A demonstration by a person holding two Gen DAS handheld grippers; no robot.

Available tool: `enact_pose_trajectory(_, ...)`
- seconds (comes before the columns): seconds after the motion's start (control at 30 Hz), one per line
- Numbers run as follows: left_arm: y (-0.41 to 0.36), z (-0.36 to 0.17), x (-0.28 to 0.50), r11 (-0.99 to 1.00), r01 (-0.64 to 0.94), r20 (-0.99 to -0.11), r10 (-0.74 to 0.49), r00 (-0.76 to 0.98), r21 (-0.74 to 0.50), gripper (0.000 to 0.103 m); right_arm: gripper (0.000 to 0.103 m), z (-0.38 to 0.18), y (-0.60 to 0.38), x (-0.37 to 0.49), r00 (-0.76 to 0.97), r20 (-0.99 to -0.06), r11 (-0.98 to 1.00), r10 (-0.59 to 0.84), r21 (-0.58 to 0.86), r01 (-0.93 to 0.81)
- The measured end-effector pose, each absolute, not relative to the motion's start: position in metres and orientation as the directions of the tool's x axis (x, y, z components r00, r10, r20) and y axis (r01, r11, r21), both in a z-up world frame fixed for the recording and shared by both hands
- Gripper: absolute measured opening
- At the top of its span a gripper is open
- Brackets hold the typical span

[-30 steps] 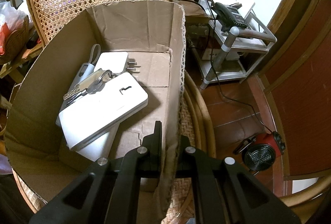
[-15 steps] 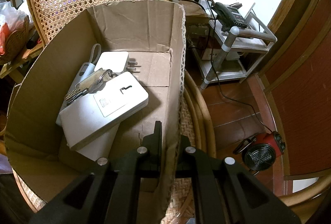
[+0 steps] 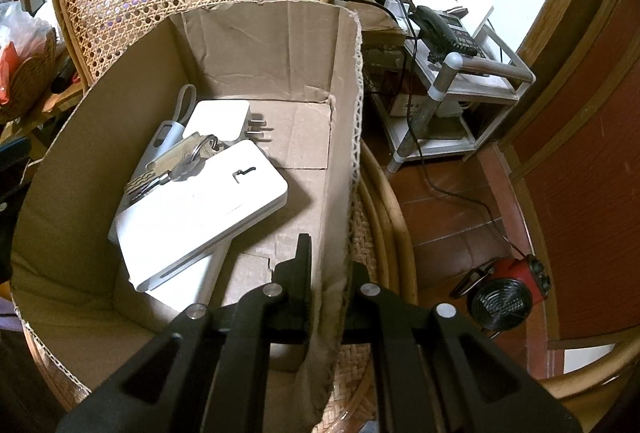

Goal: Organize rigid objects

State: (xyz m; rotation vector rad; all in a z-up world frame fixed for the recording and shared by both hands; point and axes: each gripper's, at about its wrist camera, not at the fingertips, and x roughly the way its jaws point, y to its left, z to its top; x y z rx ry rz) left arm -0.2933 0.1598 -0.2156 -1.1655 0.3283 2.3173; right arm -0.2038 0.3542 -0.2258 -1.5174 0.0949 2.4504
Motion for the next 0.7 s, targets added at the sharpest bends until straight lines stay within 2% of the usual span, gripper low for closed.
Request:
enact_pose_trajectory(0.13, 0.150, -0.222, -0.313, -0.858, -0.508, -0.804, 0.356, -0.476, -0.079, 0.090, 0.010, -0.225, 0.353, -0.203, -0.424, -0.888, -0.965, 0.181, -0.078, -0.250)
enact_pose_trajectory(0.3, 0.151, -0.233, -0.322, -0.867, -0.498, -0.823, 0.267, -0.501, 0.022, 0.088, 0.011, -0.225, 0.351, -0.203, -0.422, -0.889, -0.967, 0.176, -0.075, -0.245)
enact_pose_trajectory(0.37, 0.150, -0.241, -0.327, -0.864, -0.503, -0.835, 0.304, -0.458, -0.038, 0.088, 0.011, -0.225, 0.350, -0.203, -0.422, -0.889, -0.967, 0.178, -0.078, -0.244)
enact_pose_trajectory(0.7, 0.161, -0.260, -0.342, -0.862, -0.503, -0.858, 0.306, -0.413, -0.066, 0.087, 0.012, -0.225, 0.350, -0.205, -0.416, -0.891, -0.966, 0.181, -0.082, -0.244)
